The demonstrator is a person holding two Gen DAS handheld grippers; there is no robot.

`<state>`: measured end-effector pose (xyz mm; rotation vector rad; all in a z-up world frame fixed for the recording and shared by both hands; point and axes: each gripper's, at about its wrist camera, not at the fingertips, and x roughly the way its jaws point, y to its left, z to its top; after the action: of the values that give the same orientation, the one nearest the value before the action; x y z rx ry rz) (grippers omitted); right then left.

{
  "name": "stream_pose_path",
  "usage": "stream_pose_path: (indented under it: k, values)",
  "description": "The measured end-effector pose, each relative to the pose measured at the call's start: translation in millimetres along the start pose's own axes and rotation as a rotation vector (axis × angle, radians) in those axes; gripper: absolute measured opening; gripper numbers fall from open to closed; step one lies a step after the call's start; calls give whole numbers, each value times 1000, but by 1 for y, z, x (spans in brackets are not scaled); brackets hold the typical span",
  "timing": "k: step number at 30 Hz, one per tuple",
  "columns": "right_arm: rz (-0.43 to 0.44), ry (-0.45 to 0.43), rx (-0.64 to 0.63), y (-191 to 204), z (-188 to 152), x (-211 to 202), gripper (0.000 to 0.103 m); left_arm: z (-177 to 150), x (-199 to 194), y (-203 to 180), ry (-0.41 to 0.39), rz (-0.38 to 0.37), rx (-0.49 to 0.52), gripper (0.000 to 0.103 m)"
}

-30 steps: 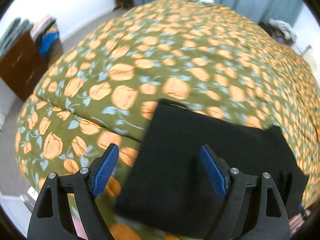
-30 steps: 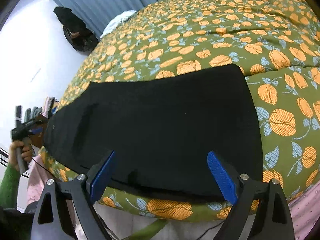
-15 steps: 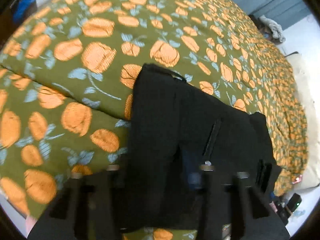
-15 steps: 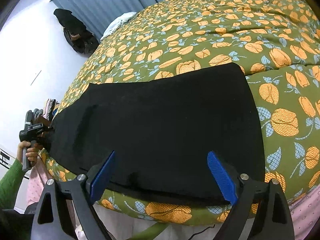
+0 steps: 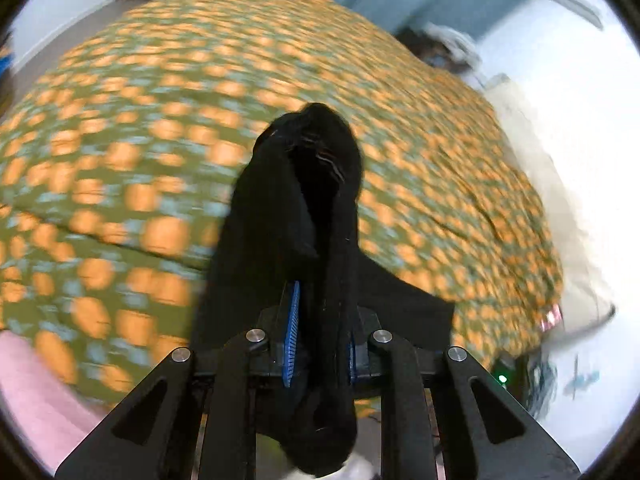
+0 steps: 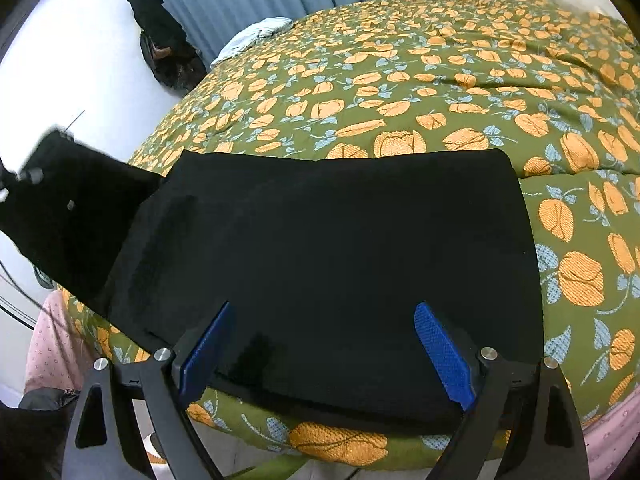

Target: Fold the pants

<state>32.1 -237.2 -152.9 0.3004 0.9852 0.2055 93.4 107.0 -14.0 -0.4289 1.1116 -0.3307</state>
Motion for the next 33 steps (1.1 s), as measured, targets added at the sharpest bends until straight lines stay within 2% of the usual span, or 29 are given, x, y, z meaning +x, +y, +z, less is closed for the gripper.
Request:
stream_pose_path:
  k: [2, 5, 8, 10, 11, 12, 13, 14, 15, 16, 17, 19, 22, 24, 25, 26, 27, 28, 30, 33]
  values:
    - [14, -3, 22, -5, 0, 0, 91, -9, 27, -30, 30, -14, 50, 16]
    - [21, -9, 47, -10, -1, -2, 91, -27, 88, -67, 102, -16, 106, 14]
    - [26, -11, 60, -13, -2, -3, 91, -47, 144, -91, 148, 24, 198, 14]
    - [25, -14, 68, -14, -3, -4, 91, -61, 161, -106, 183, 45, 278, 15]
    - [26, -17, 74, -15, -3, -5, 91, -65, 168, -111, 202, 82, 311, 15]
    - [26, -18, 79, -17, -4, -6, 91, -68, 163, -114, 210, 84, 318, 15]
    - [28, -21, 85, -18, -4, -7, 91, -68, 153, -115, 202, 49, 315, 17]
    - [31, -26, 93, -19, -6, -9, 91, -66, 141, -115, 185, 17, 311, 27]
    - [33, -32, 103, -21, -6, -11, 91, -62, 122, -112, 149, -15, 309, 42]
    - [34, -34, 108, -23, -5, -11, 91, -58, 105, -108, 107, -17, 311, 50]
    - [36, -37, 114, -24, -4, -11, 91, -55, 87, -101, 52, 1, 315, 58]
    - [40, -45, 115, -23, -3, -12, 91, -48, 48, -79, -64, 95, 310, 59]
    - [91, -70, 68, -11, 0, -16, 91, -49, 17, -38, -155, 236, 262, 52]
    - [132, -86, 14, 2, 0, -20, 91, -59, 12, -10, -175, 321, 236, 29]
    - [160, -89, -13, 10, 0, -22, 91, -64, 16, -1, -159, 344, 227, 24]
    - [194, -89, -39, 17, -1, -23, 91, -69, 25, 7, -125, 351, 221, 13]
    - [231, -85, -65, 25, -2, -23, 91, -77, 39, 11, -83, 332, 226, 8]
    - [262, -77, -83, 30, -2, -22, 91, -84, 53, 10, -57, 323, 243, 7]
    - [333, -49, -116, 40, -1, -18, 91, -99, 77, 3, -34, 354, 317, 3]
    - [405, -5, -185, 57, 3, -14, 91, -106, 88, 2, -14, 336, 337, 3]
